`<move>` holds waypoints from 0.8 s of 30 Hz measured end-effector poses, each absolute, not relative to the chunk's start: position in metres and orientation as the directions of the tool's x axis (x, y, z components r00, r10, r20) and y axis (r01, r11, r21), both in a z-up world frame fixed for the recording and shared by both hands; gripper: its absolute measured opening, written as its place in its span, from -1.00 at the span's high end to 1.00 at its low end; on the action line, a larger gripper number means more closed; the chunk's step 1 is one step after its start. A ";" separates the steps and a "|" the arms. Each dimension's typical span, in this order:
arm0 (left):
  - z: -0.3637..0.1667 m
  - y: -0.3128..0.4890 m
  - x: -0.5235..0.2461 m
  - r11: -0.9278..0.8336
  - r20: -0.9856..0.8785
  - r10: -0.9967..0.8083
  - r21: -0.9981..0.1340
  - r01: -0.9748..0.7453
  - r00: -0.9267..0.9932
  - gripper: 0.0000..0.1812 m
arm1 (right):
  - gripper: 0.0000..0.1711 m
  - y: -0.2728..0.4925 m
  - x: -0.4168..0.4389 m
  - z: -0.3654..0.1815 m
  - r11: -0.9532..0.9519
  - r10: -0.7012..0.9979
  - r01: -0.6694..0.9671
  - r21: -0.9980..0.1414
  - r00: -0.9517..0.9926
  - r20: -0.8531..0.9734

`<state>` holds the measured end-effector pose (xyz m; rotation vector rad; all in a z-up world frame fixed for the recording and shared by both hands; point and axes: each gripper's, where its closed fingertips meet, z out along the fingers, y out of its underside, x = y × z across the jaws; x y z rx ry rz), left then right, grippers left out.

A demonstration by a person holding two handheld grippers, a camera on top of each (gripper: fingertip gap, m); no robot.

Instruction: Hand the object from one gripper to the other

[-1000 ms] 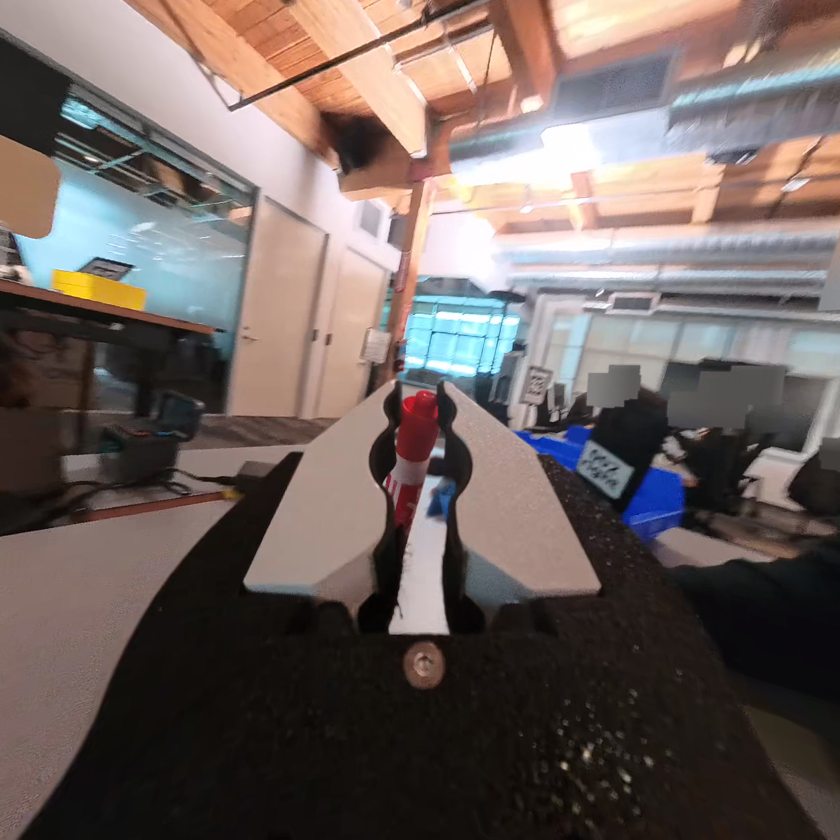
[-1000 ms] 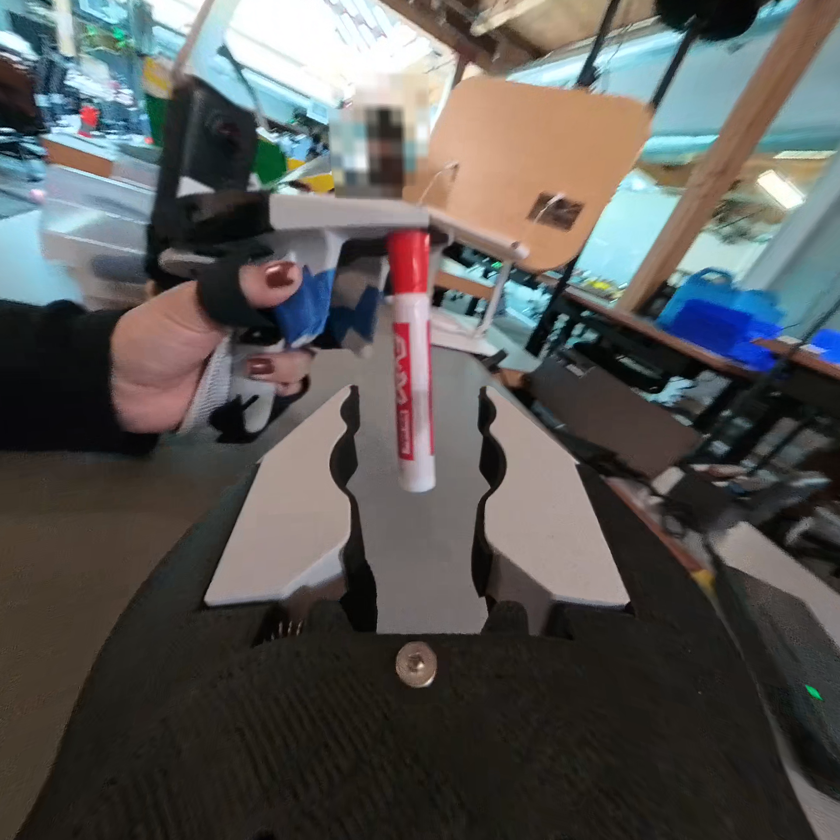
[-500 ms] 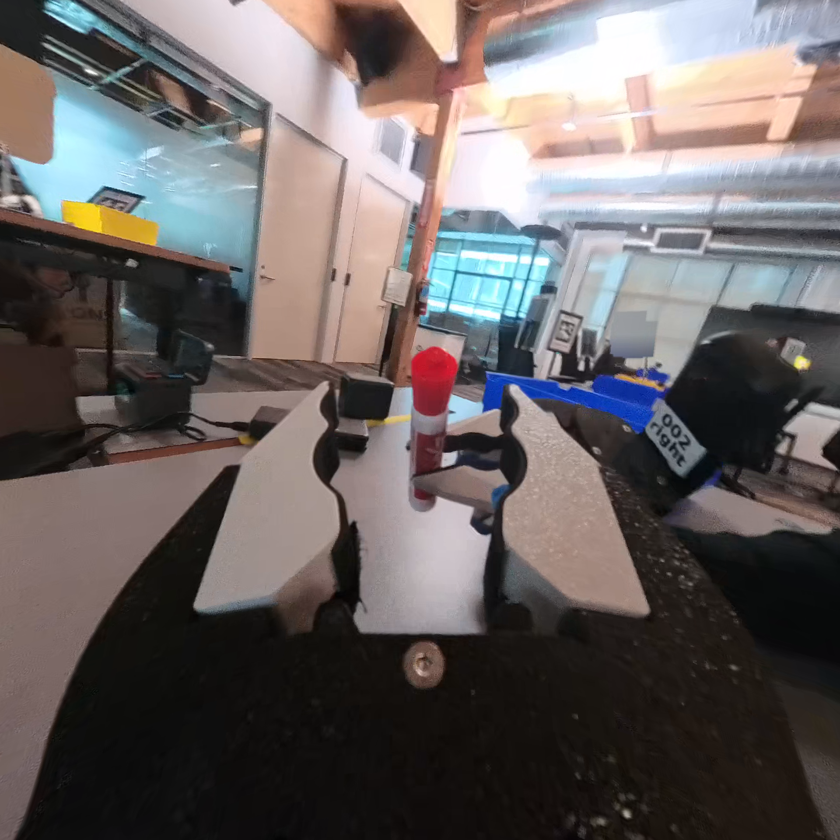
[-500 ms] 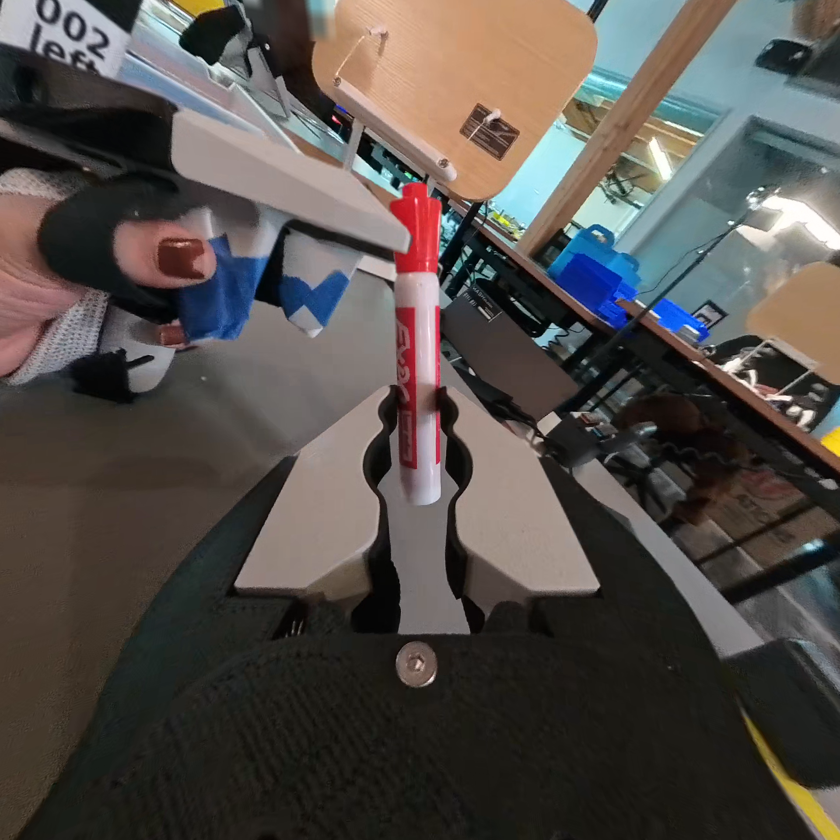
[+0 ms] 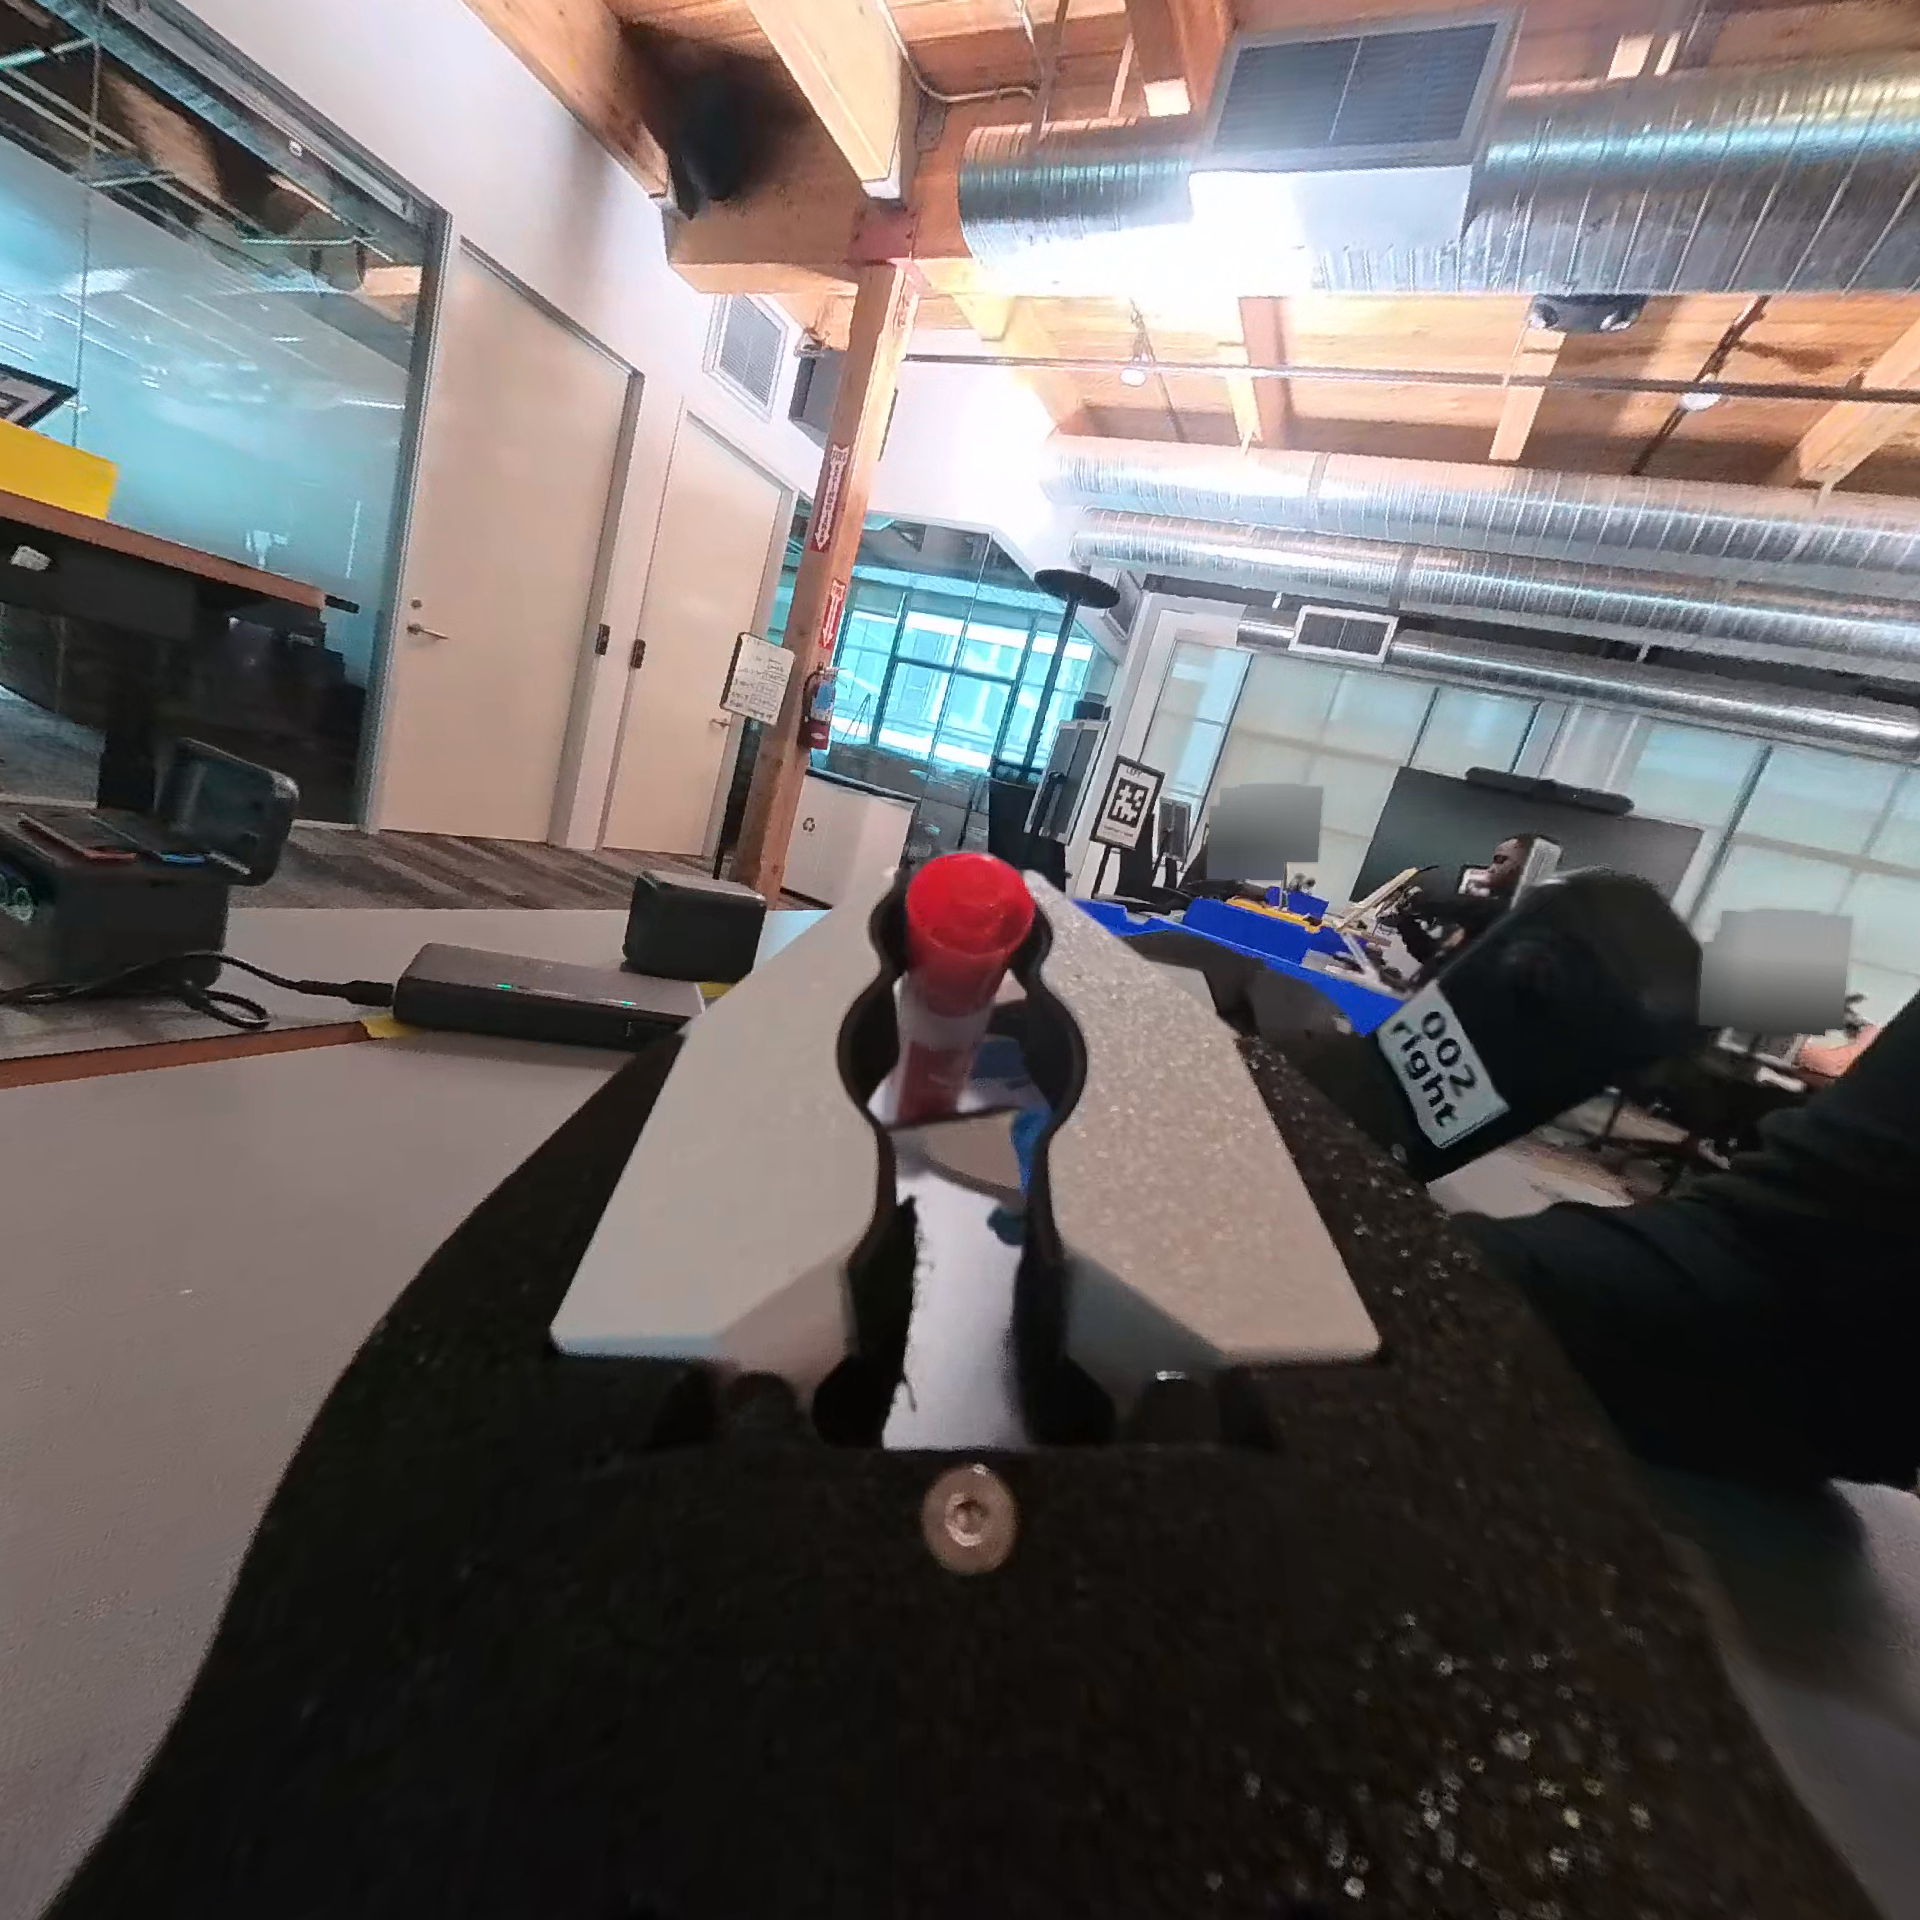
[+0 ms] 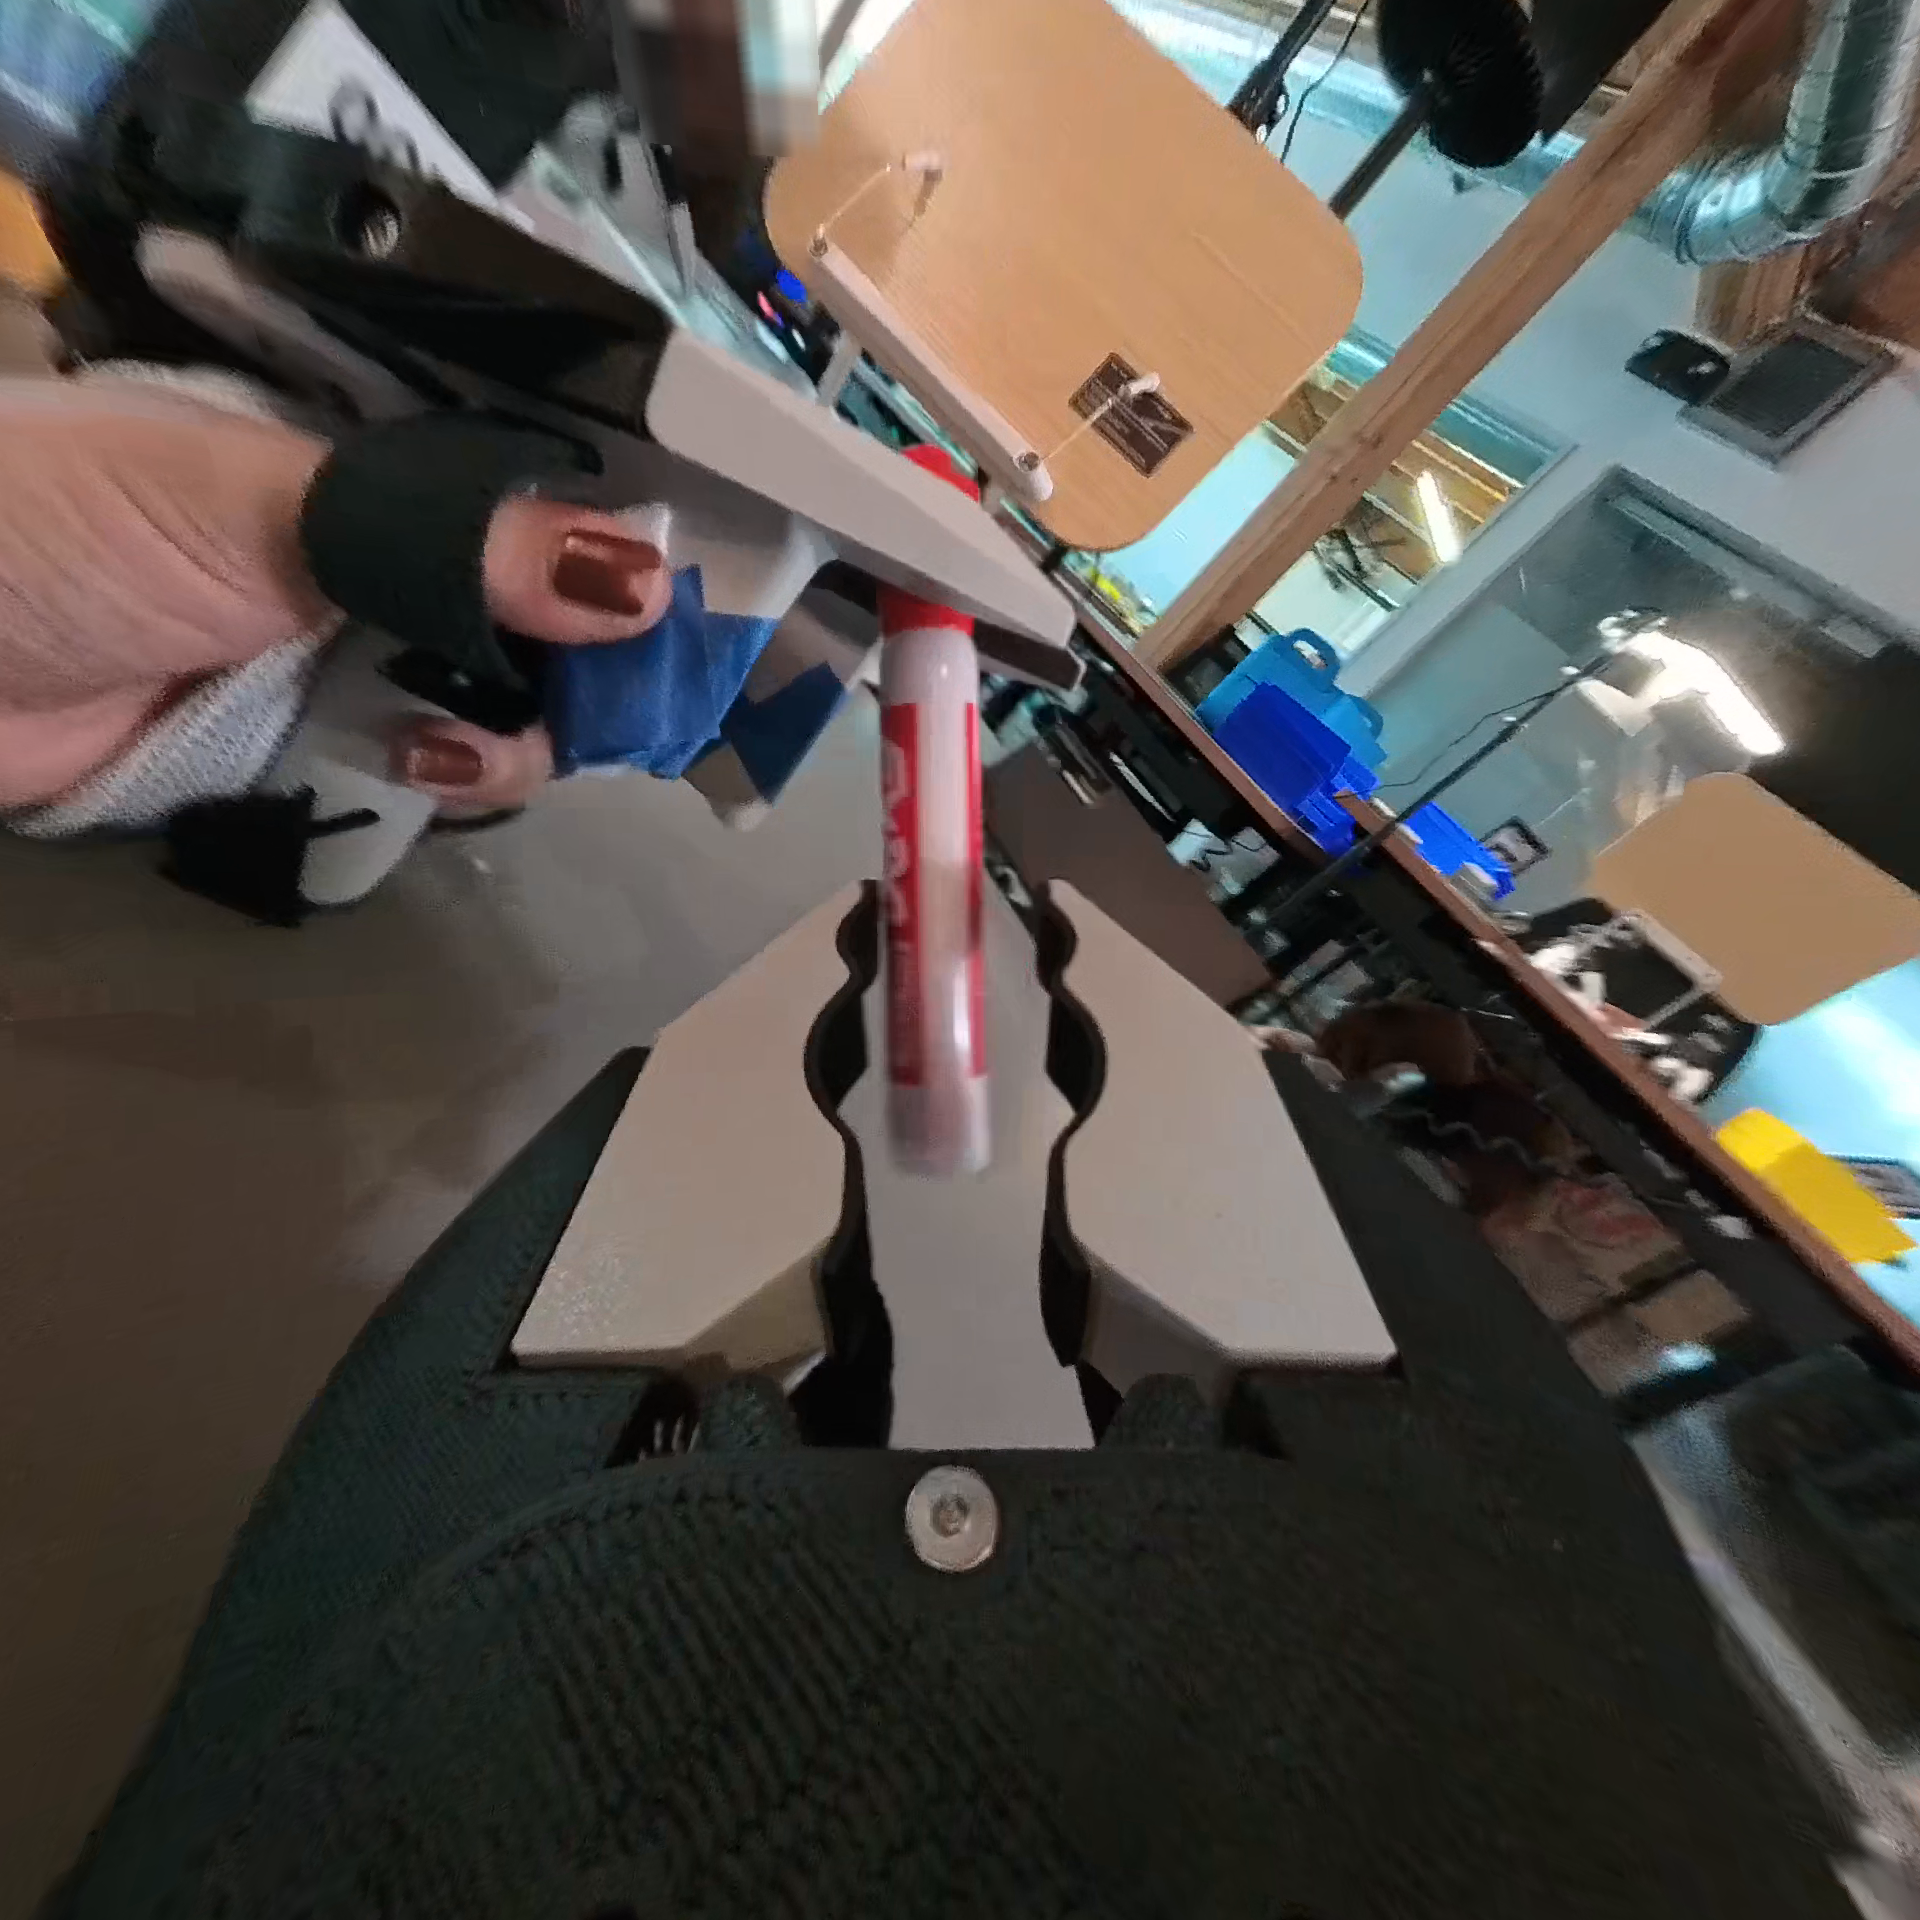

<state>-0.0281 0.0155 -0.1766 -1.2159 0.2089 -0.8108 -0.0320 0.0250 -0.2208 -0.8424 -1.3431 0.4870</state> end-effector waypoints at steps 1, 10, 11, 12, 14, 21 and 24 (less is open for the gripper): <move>-0.174 0.014 -0.028 0.117 0.276 -0.666 -0.879 0.463 0.693 0.83 | 0.55 0.023 -0.032 -0.220 0.591 0.777 0.126 -0.797 0.177 0.604; -0.151 -0.008 -0.035 0.064 0.345 -0.833 -0.716 0.695 0.433 0.84 | 0.72 -0.013 -0.018 -0.206 0.091 0.960 -0.120 -0.989 -0.253 0.120; -0.152 -0.007 -0.034 0.060 0.346 -0.834 -0.718 0.694 0.430 0.84 | 0.76 -0.014 -0.016 -0.203 0.044 0.955 -0.133 -0.990 -0.285 0.081; -0.152 -0.007 -0.033 0.060 0.343 -0.835 -0.720 0.691 0.430 0.84 | 0.77 -0.014 -0.016 -0.203 0.014 0.951 -0.132 -0.991 -0.306 0.054; -0.152 -0.007 -0.032 0.058 0.341 -0.838 -0.720 0.692 0.425 0.84 | 0.69 -0.015 -0.017 -0.206 -0.016 0.944 -0.105 -0.994 -0.329 0.020; -0.150 -0.008 -0.033 0.058 0.339 -0.844 -0.712 0.700 0.415 0.84 | 0.51 -0.018 -0.023 -0.216 -0.079 0.928 -0.006 -0.997 -0.366 -0.072; -0.149 -0.010 -0.026 0.064 0.313 -0.856 -0.725 0.686 0.411 0.85 | 0.50 -0.027 -0.028 -0.225 -0.075 0.913 0.077 -0.994 -0.396 -0.099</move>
